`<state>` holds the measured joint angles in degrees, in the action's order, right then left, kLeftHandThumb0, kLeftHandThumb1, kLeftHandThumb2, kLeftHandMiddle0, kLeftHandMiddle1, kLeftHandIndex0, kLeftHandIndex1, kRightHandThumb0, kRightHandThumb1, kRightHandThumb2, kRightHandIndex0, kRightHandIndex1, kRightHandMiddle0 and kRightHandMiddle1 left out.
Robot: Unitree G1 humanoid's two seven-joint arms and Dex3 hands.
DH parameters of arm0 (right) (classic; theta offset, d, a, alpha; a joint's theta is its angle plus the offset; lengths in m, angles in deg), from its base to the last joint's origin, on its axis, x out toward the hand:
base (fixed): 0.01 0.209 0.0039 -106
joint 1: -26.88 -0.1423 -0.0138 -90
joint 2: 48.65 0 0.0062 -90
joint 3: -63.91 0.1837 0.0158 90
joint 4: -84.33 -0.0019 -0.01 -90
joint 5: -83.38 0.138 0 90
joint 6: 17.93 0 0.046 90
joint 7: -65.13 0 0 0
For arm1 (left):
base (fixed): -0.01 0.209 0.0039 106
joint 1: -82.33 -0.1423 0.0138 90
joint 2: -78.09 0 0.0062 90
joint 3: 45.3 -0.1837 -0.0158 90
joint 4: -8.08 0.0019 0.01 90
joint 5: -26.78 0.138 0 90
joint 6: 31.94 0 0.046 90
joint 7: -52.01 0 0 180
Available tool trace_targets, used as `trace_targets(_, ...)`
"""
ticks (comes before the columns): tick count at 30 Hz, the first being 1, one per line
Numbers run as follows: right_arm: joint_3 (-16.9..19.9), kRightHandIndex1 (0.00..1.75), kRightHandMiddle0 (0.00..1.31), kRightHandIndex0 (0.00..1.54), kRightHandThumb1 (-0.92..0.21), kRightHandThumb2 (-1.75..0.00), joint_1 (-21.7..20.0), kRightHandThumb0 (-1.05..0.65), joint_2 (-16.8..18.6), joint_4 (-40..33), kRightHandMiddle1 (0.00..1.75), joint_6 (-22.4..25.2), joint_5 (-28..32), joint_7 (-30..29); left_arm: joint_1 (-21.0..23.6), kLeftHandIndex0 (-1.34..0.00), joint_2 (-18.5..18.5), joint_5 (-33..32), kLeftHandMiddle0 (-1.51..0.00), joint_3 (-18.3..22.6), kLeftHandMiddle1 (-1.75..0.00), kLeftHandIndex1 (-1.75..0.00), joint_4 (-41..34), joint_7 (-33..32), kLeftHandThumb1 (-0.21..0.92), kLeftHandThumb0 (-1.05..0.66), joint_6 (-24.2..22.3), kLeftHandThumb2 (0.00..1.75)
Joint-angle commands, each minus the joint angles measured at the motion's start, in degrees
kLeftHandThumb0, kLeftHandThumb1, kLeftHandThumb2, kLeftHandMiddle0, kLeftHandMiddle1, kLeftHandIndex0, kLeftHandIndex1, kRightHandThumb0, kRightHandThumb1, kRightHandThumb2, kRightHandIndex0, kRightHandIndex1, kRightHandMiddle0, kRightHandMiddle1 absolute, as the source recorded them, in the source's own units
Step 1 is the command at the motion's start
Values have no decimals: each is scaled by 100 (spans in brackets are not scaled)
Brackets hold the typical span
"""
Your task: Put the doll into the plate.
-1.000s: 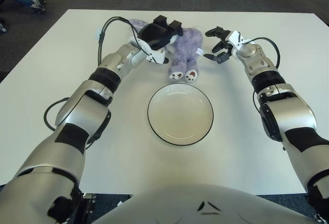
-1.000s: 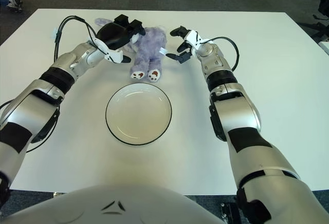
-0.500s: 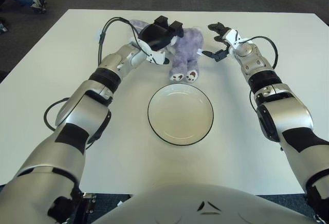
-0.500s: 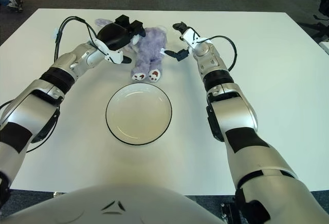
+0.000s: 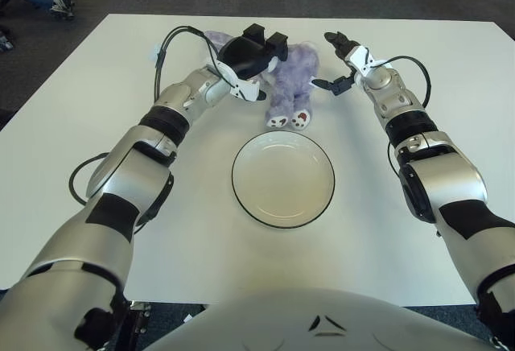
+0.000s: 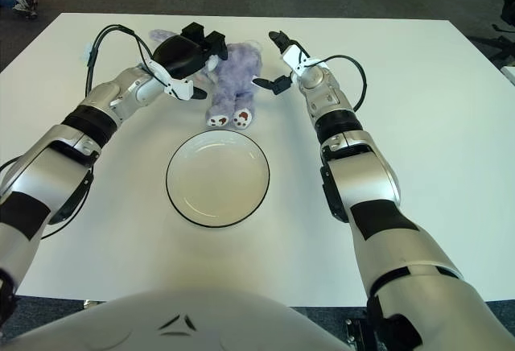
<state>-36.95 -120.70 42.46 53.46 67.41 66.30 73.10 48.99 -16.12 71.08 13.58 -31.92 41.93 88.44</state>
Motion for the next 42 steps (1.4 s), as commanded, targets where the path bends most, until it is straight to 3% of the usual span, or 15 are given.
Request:
trace_targets(1,-73,0,0,0,-14,-105,-118,-34,-6,69,1,-138,-99,-33,-102,0,-33,-80,-7,89,-175,-172,-160,99,18,-31,-53,122)
trace_targets(5,-117,0,0,0,-12,-107,-154,-28,24,86,0,-142,-111,36,-143,0,-33,-108,-8,120,-175,-172,-256,125,18,-29,-108,123)
trace_targets(8,-167,0,0,0,-26,-89,-151,-56,20,29,0,-110,-116,142,-193,0,-15,-137,-9,157,-175,-174,-341,115,18,-26,-182,124)
trace_targets(13,-157,1,0,3,-35,-81,-115,-73,0,-53,0,-163,1,428,-355,-2,113,-550,-15,461,-175,-175,-437,279,20,-23,-377,124)
trace_targets(20,23,3,0,4,-27,-88,-109,-69,59,-30,0,-279,330,958,-413,-6,152,-689,-16,547,-175,-175,-551,423,22,-16,-545,124)
trace_targets(23,73,3,0,4,-24,-91,-132,-69,74,57,4,-427,432,1190,-423,-6,148,-765,-33,602,-175,-175,-584,522,45,21,-587,108)
trace_targets(26,112,3,0,3,-22,-92,-145,-70,83,119,6,-535,478,1322,-433,-5,138,-786,-38,613,-175,-175,-631,587,52,33,-621,103)
trace_targets(34,407,10,0,10,-24,-89,-142,-72,137,412,32,-1215,925,2132,-517,-1,184,-936,-41,703,-175,-172,-826,850,55,39,-791,102)
trace_targets(38,548,65,0,2,-26,-86,-145,-71,137,536,62,-1448,1145,2611,-555,0,187,-1008,-44,736,-175,-158,-908,943,51,40,-787,107)
trace_targets(42,500,92,0,1,-29,-83,-158,-74,100,581,70,-1575,1075,2695,-573,0,166,-1014,-47,735,-175,-148,-956,966,47,42,-741,111)
